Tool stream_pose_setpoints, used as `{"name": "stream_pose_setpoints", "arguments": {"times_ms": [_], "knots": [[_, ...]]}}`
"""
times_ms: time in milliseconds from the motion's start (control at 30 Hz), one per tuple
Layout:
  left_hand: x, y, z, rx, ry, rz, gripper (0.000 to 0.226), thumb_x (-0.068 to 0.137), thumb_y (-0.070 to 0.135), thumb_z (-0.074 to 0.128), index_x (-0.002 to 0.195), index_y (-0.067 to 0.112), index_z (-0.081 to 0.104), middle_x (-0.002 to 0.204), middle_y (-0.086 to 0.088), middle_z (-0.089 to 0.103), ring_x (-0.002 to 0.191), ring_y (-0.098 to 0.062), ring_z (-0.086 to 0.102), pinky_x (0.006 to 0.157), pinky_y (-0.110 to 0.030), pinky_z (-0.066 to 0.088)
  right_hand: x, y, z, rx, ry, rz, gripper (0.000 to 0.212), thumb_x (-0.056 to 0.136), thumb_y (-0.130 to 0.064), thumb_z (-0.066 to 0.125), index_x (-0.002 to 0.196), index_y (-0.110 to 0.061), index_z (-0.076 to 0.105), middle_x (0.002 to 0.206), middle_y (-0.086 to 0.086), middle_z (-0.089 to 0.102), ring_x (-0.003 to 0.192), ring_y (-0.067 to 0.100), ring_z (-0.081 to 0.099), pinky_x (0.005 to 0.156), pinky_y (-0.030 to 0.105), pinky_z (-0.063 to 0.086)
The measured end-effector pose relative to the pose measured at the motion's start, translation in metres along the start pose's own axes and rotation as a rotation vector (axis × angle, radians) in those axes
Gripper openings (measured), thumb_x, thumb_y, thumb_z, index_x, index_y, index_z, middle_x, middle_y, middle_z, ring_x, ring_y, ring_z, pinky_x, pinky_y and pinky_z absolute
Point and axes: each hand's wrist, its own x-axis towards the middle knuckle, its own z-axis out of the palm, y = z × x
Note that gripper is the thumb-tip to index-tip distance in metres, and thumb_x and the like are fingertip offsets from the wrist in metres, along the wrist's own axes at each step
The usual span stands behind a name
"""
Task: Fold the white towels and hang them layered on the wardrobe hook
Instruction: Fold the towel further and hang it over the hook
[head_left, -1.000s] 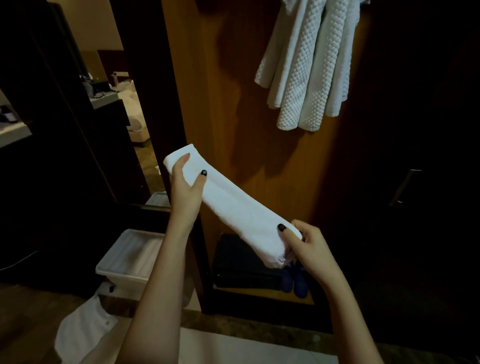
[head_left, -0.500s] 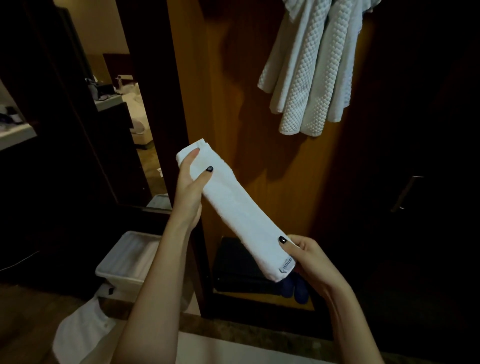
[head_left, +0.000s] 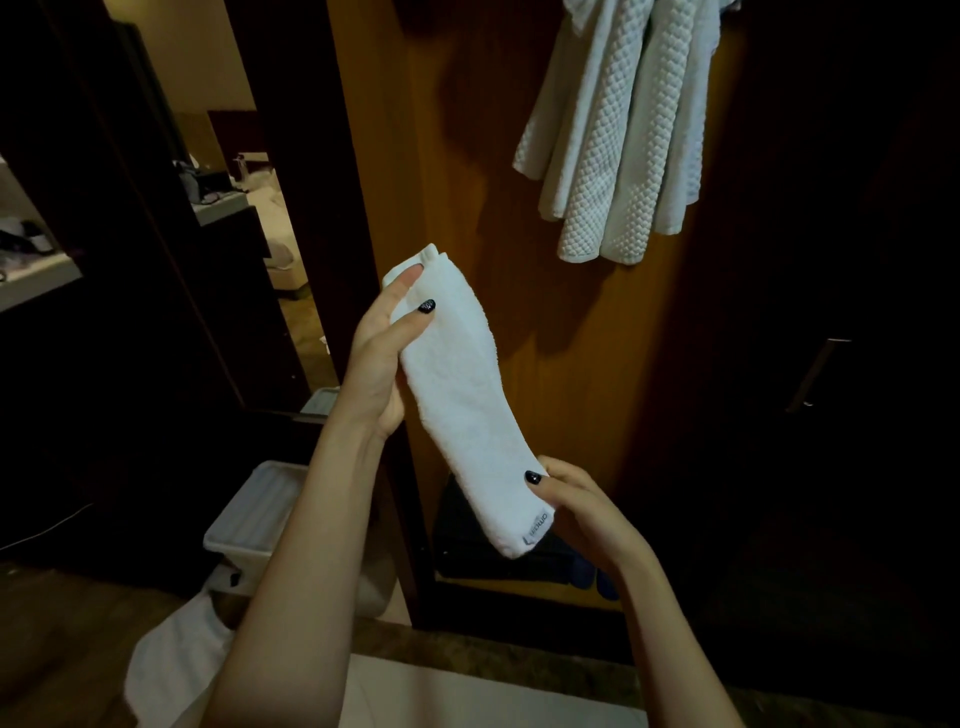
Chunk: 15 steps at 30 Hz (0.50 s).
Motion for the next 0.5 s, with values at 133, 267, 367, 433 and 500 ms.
{"name": "stream_pose_setpoints", "arguments": {"times_ms": [133, 267, 367, 433, 500], "knots": [[0.005, 0.002, -0.007, 0.078, 0.13, 0.09, 0.047, 0.094, 0.009, 0.06, 0.137, 0.023, 0.05, 0.13, -0.004, 0.056, 0.114, -0.018, 0.061, 0.081, -0.024, 0.054, -0.005, -0.006, -0.003, -0.031, 0.011, 0.022, 0.052, 0.076, -0.036, 0.071, 0.092, 0.01, 0.054, 0.089, 0.011, 0.055, 0.079, 0.019, 0.057, 0.066, 0.025, 0.042], [0.008, -0.004, -0.018, 0.216, 0.179, 0.18, 0.047, 0.095, 0.002, 0.055, 0.138, 0.02, 0.046, 0.124, 0.002, 0.052, 0.106, -0.011, 0.059, 0.076, -0.017, 0.052, -0.01, -0.017, -0.017, -0.055, 0.218, -0.037, 0.021, 0.088, -0.022, 0.065, 0.081, -0.005, 0.054, 0.07, 0.006, 0.048, 0.06, 0.014, 0.048, 0.053, 0.022, 0.036], [0.008, -0.016, -0.025, 0.3, 0.185, 0.163, 0.043, 0.094, 0.002, 0.058, 0.133, 0.021, 0.053, 0.124, 0.0, 0.053, 0.11, -0.012, 0.057, 0.077, -0.02, 0.054, -0.012, -0.024, -0.029, -0.157, 0.455, -0.126, 0.03, 0.095, -0.014, 0.059, 0.067, -0.018, 0.049, 0.065, 0.003, 0.044, 0.059, 0.016, 0.044, 0.054, 0.029, 0.031], [0.008, -0.023, -0.028, 0.238, 0.191, 0.121, 0.036, 0.093, 0.001, 0.06, 0.123, 0.021, 0.062, 0.122, 0.001, 0.056, 0.11, -0.013, 0.058, 0.076, -0.022, 0.055, -0.017, -0.028, -0.035, -0.217, 0.545, -0.19, 0.023, 0.095, -0.015, 0.061, 0.074, -0.015, 0.051, 0.071, 0.005, 0.05, 0.063, 0.017, 0.05, 0.055, 0.03, 0.038], [0.009, -0.027, -0.03, 0.183, 0.177, 0.056, 0.031, 0.091, 0.001, 0.063, 0.113, 0.021, 0.069, 0.124, -0.002, 0.058, 0.113, -0.015, 0.059, 0.078, -0.022, 0.055, -0.023, -0.032, -0.042, -0.232, 0.594, -0.24, 0.009, 0.093, -0.011, 0.064, 0.089, -0.016, 0.058, 0.079, 0.001, 0.059, 0.066, 0.013, 0.058, 0.054, 0.026, 0.045]]}}
